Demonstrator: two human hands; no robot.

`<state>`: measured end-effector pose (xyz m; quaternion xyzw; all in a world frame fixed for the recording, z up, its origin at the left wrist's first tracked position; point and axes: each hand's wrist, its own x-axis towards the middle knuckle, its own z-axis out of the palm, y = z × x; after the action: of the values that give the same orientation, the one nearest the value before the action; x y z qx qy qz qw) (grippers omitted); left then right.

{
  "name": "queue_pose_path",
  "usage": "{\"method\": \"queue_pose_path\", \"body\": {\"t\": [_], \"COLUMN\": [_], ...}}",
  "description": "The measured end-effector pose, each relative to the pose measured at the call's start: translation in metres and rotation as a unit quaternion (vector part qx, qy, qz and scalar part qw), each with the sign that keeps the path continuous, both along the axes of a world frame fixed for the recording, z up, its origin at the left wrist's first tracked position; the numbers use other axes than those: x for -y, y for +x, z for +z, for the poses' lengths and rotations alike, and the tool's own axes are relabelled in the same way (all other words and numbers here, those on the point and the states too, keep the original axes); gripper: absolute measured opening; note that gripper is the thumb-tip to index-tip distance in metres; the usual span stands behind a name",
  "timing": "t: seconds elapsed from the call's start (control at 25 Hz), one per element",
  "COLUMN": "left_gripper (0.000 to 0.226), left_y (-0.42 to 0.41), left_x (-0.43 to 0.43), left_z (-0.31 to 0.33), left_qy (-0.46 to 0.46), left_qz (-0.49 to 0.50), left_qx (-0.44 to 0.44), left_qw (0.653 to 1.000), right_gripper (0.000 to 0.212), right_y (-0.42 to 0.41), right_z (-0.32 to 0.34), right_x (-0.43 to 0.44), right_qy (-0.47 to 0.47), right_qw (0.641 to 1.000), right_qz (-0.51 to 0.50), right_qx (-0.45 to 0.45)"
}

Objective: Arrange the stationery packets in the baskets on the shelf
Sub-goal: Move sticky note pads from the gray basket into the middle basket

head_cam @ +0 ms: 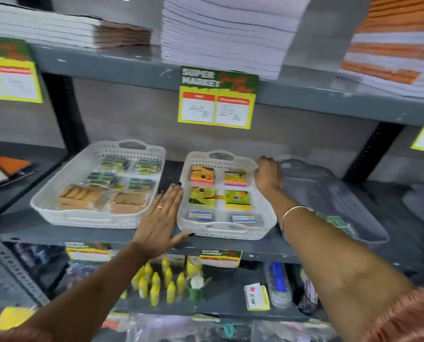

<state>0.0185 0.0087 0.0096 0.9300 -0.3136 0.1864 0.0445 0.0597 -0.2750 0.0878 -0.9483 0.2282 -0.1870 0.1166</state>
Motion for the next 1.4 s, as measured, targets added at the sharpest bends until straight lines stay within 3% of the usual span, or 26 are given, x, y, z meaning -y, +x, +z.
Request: {"method": "queue_pose_path", "body": {"t": [0.12,0.2,0.28,0.36,0.48,0.76,0.92,1.08,1.24,1.4], "left_gripper": [0.099,0.106,0.110,0.108,0.107,0.109,0.110,0.100,0.100,0.107], "left_y": [-0.002,-0.001,-0.001,-0.001,-0.001,0.001,0.001,-0.002,-0.003,-0.001], "left_x": [0.033,0.040,0.042,0.041,0.040,0.040,0.040,0.043,0.036,0.005], "left_z": [-0.012,-0.020,-0.023,-0.025,-0.026,-0.026,-0.025,-0.024,-0.024,-0.045], "left_qy": [0.025,0.011,0.008,0.005,0.002,0.026,0.030,0.022,-0.023,-0.058], "left_qz": [-0.030,-0.028,-0.019,-0.015,-0.014,-0.011,-0.012,0.006,0.045,0.092], "left_qx": [-0.024,-0.043,-0.046,-0.049,-0.059,-0.057,-0.057,-0.063,-0.065,-0.131], "left_qw": [0.999,0.999,0.999,0.999,0.998,0.998,0.998,0.998,0.997,0.985], "right_gripper": [0.030,0.018,0.037,0.043,0.040,0.047,0.055,0.061,0.058,0.058], "right_y": [-0.037,-0.061,-0.076,-0.085,-0.089,-0.079,-0.059,-0.031,-0.018,-0.013], "right_z": [-0.008,-0.013,-0.020,-0.029,-0.048,-0.022,0.018,0.016,-0.016,-0.040], "right_x": [0.063,0.088,0.104,0.108,0.109,0.099,0.067,-0.002,-0.070,-0.100], "right_qy": [-0.009,-0.007,0.010,-0.045,-0.096,-0.084,-0.095,-0.054,-0.032,-0.045], "right_qw": [0.987,0.949,0.907,0.880,0.891,0.920,0.964,0.980,0.955,0.934], "right_qz": [-0.018,0.016,0.035,0.049,0.067,0.005,-0.053,0.107,0.231,0.268], "right_qx": [-0.159,-0.315,-0.421,-0.471,-0.440,-0.382,-0.244,-0.158,-0.185,-0.231]}}
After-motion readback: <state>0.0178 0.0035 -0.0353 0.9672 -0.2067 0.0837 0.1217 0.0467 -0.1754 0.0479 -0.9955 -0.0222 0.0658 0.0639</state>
